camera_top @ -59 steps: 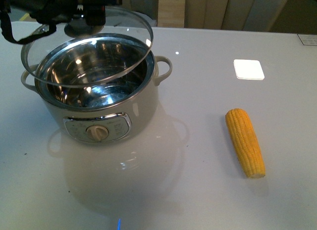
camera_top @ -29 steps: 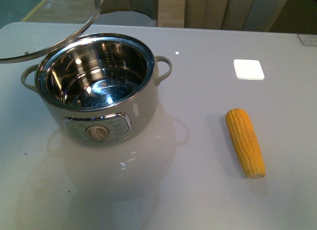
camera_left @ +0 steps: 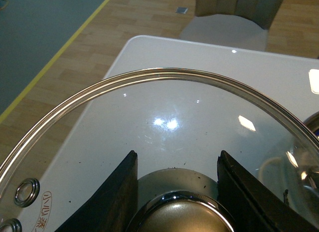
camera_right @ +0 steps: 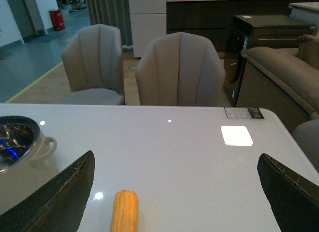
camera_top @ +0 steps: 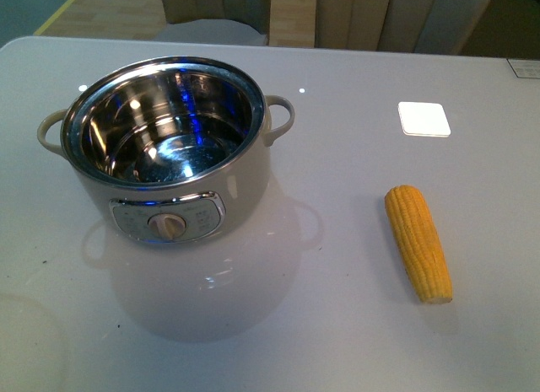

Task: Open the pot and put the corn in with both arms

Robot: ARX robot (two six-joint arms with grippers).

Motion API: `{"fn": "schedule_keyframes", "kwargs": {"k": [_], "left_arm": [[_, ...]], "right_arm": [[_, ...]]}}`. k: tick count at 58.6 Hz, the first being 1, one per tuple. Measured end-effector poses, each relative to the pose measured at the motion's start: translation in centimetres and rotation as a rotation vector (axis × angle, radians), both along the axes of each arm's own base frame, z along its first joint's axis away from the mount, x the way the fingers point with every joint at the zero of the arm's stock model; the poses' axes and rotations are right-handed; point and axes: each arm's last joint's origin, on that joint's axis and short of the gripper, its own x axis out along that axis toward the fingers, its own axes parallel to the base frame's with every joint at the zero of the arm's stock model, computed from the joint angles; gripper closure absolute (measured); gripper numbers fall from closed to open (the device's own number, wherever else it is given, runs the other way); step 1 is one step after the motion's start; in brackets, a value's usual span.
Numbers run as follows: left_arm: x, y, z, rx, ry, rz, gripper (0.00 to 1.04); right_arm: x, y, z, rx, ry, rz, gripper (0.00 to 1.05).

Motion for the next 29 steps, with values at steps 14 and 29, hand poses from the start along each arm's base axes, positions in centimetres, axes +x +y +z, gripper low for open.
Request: {"fn": "schedule_keyframes", "kwargs": {"k": [14, 29], "left_arm": [[-1.9, 3.5, -4.9, -0.007, 0.017, 0.041, 0.63], [-1.5, 4.0, -8.9, -0.016, 0.007, -0.012, 0.63]], "right_arm": [[0.0, 0.0, 0.0, 0.000, 0.000, 0.000, 0.09], [0.0, 0.0, 0.0, 0.000, 0.000, 0.000, 0.09]]}}
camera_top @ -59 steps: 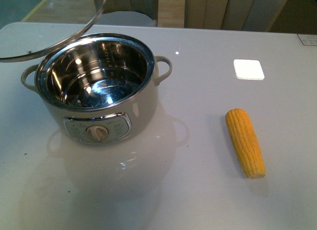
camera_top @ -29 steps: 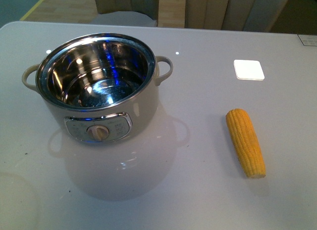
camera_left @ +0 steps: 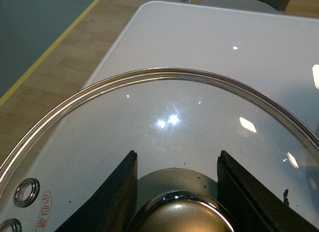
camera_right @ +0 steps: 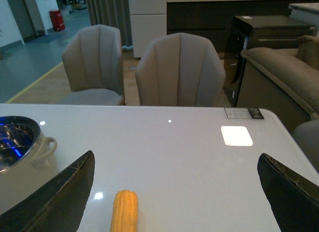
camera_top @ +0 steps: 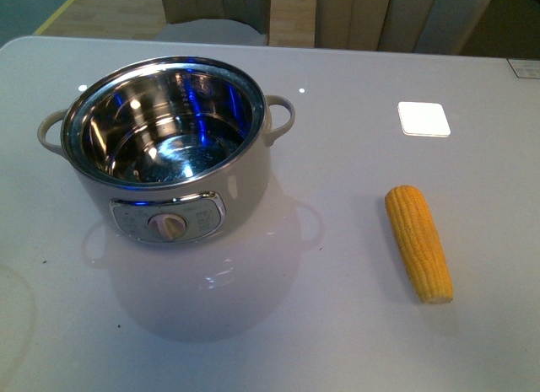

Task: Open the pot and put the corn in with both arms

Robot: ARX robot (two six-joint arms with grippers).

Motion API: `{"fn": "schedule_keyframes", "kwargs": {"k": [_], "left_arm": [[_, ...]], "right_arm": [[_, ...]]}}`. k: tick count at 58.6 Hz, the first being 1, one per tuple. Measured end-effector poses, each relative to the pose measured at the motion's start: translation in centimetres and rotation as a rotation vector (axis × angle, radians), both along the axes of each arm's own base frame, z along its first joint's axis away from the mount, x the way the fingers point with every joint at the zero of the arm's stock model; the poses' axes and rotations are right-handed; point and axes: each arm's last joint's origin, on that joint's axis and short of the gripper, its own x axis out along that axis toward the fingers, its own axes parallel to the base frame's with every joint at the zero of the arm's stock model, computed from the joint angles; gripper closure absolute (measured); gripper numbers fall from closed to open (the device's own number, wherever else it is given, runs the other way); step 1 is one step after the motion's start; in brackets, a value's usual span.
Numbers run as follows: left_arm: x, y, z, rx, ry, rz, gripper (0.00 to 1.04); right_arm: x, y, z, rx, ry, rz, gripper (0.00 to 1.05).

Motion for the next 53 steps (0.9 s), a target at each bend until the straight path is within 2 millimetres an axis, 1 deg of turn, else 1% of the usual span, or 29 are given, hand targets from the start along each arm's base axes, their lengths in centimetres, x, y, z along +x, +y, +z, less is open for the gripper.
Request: {"fn": "schedule_keyframes", "kwargs": {"k": [18, 38, 53], "left_arm": [[2.2, 0.8, -3.7, -0.052, 0.007, -0.046, 0.63], [4.6, 2.2, -8.0, -0.088, 0.057, -0.037, 0.63], [4.8, 2.3, -10.0, -0.089, 0.089, -0.021, 0.63]], "right_arm": [[0.0, 0.0, 0.0, 0.000, 0.000, 0.000, 0.09], [0.0, 0.0, 0.0, 0.000, 0.000, 0.000, 0.09], [0.0, 0.0, 0.0, 0.000, 0.000, 0.000, 0.09]]}}
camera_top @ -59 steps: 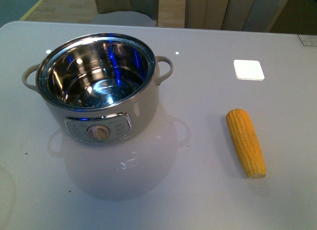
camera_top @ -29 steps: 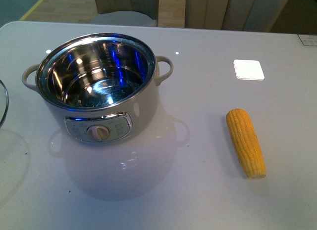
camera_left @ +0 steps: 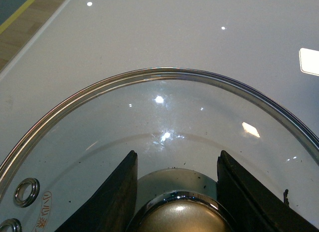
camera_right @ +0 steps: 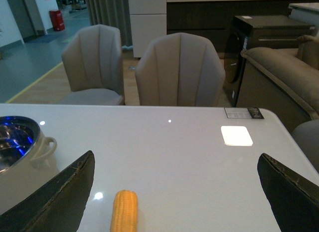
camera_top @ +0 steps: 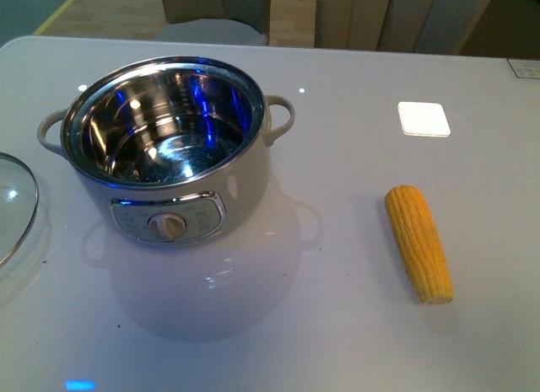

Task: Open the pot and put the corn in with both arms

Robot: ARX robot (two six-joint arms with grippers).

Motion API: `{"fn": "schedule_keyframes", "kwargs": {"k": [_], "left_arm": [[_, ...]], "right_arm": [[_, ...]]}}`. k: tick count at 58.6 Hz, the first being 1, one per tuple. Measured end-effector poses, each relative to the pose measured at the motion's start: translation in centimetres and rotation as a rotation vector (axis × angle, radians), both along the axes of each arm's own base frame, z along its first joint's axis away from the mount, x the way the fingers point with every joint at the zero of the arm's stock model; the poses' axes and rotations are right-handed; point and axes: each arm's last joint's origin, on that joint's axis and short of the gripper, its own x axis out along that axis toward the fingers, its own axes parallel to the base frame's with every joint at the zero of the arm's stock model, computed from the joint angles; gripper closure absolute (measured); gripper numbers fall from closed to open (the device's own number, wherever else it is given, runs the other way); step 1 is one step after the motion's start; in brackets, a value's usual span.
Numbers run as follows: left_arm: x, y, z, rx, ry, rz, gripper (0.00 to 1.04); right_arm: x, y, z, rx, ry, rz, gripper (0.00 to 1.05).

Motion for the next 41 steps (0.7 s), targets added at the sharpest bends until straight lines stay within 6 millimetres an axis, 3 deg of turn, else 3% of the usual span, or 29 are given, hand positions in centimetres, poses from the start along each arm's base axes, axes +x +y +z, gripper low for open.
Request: {"fn": "schedule_keyframes", "kwargs": {"k": [41], "left_arm": [[0.0, -0.2, -2.0, 0.038, 0.031, 0.013, 0.63]], "right_arm": [[0.0, 0.0, 0.0, 0.000, 0.000, 0.000, 0.09]]}}
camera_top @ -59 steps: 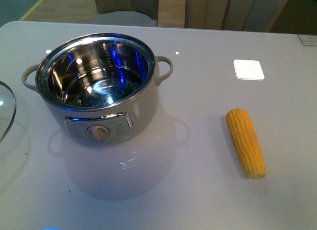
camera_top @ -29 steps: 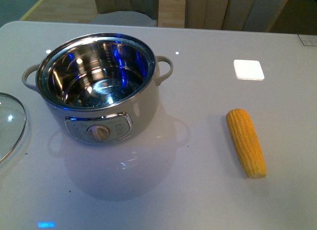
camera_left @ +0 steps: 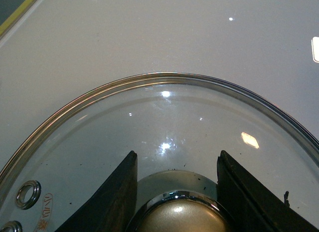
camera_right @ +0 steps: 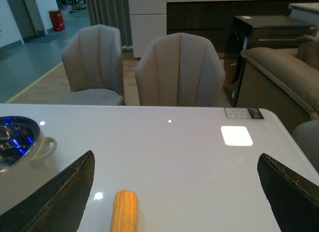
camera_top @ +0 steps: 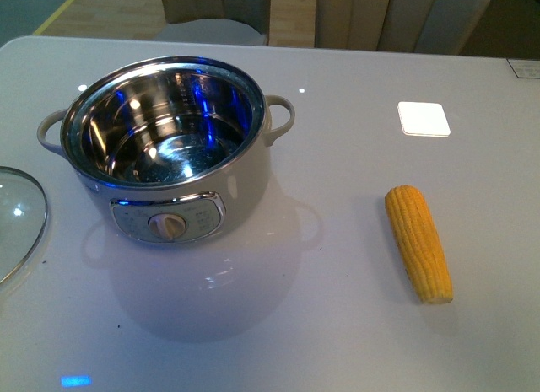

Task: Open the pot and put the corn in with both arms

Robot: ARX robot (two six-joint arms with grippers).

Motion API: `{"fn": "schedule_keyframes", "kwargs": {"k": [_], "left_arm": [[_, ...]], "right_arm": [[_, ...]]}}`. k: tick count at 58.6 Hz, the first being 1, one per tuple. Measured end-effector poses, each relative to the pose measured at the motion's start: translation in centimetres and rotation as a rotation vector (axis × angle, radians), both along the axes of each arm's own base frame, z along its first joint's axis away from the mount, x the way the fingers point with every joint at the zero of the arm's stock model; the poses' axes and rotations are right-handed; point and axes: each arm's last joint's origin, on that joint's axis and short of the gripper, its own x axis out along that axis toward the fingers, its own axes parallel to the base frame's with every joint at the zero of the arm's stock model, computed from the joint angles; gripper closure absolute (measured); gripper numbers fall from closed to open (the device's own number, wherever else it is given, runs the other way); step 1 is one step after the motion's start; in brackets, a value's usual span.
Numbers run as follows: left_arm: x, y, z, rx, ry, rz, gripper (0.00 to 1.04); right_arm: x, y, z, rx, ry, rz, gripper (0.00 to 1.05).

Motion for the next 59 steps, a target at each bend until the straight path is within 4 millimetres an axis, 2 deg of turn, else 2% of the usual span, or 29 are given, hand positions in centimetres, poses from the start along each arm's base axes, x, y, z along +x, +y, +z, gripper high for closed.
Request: {"fn": "schedule_keyframes", "kwargs": {"k": [8, 28, 30, 34, 48, 52, 57, 59], "left_arm": [[0.0, 0.0, 0.0, 0.000, 0.001, 0.002, 0.63], [0.0, 0.0, 0.1, 0.016, 0.020, 0.004, 0.10], [0.0, 0.0, 0.3, 0.017, 0.021, 0.008, 0.05], [-0.1, 0.1, 1.2, 0.017, 0.011, 0.021, 0.07], [-1.1, 0.2, 6.6, 0.032, -0.057, 0.049, 0.07], [-1.6, -0.1, 8.8, 0.026, -0.101, 0.049, 0.07], [-2.8, -1.2, 13.4, -0.015, -0.197, 0.034, 0.07], [-3.2, -1.7, 14.5, -0.022, -0.218, 0.027, 0.07]], "right_arm": [[0.0, 0.0, 0.0, 0.000, 0.000, 0.000, 0.09], [0.0, 0.0, 0.0, 0.000, 0.000, 0.000, 0.09], [0.0, 0.0, 0.0, 0.000, 0.000, 0.000, 0.09], [0.0, 0.0, 0.0, 0.000, 0.000, 0.000, 0.09], [0.0, 0.0, 0.0, 0.000, 0.000, 0.000, 0.09], [0.0, 0.0, 0.0, 0.000, 0.000, 0.000, 0.09], [0.0, 0.0, 0.0, 0.000, 0.000, 0.000, 0.09], [0.0, 0.0, 0.0, 0.000, 0.000, 0.000, 0.09]]}}
